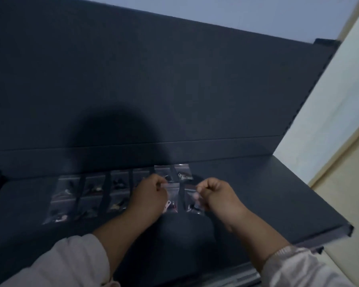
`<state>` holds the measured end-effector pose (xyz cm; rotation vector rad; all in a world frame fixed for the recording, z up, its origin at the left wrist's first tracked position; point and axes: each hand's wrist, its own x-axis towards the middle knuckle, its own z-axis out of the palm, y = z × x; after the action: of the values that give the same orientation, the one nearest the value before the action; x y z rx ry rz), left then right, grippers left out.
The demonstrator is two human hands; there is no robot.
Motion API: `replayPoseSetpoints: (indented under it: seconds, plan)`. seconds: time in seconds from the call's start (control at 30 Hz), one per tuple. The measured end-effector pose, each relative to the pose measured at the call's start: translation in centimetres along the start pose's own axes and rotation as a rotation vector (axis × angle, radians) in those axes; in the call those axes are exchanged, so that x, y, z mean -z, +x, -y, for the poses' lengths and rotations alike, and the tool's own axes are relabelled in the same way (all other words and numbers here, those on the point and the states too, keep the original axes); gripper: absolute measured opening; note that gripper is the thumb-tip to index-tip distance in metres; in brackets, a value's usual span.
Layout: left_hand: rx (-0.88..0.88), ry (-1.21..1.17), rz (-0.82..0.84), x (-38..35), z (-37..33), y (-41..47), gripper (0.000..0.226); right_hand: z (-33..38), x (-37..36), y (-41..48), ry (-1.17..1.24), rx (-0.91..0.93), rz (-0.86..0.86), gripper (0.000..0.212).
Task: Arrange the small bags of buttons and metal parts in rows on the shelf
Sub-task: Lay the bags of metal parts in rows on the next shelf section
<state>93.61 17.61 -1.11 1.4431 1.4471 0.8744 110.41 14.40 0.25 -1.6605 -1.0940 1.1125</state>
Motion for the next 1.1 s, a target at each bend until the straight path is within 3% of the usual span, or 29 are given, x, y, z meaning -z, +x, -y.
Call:
replayPoseSetpoints:
  seconds: [0.2, 0.27, 0.37, 0.43, 0.53, 0.6, 0.8, 1.1]
  plan:
    - [0.018, 0.187, -0.074, -2.7, -0.6, 0.6, 0.023, -1.1, 1.1, 4.3, -0.092, 0.004, 0.149, 0.018]
    - [-0.056, 0.365, -0.120, -2.9, -0.6, 0.6, 0.026, -1.6, 1.4, 5.6, -0.259, 0.120, 0.131, 0.011]
    - [-0.231, 0.621, -0.227, -3.0, -0.1, 0.4, 0.042, -2.0, 2.2, 6.3, -0.634, 0.375, 0.045, 0.027]
    - [-0.319, 0.732, -0.220, -3.1, 0.2, 0.2, 0.040, -2.3, 2.9, 6.2, -0.713, 0.536, 0.016, 0.026]
    - [-0.439, 0.896, -0.153, -3.7, 1.4, 0.2, 0.023, -3.5, 3.3, 5.8, -0.774, 0.666, 0.121, 0.014]
    - [-0.412, 0.971, -0.091, -4.2, 2.3, 0.2, 0.019, -4.7, 3.1, 5.7, -0.814, 0.713, 0.222, 0.014]
    - [-0.436, 1.019, -0.083, -5.0, 3.8, 0.5, 0.028, -6.0, 2.6, 6.3, -0.846, 0.799, 0.260, 0.023]
    - [-0.436, 1.028, -0.053, -4.6, 3.7, 1.1, 0.027, -5.2, 2.2, 6.9, -0.839, 0.841, 0.270, 0.014]
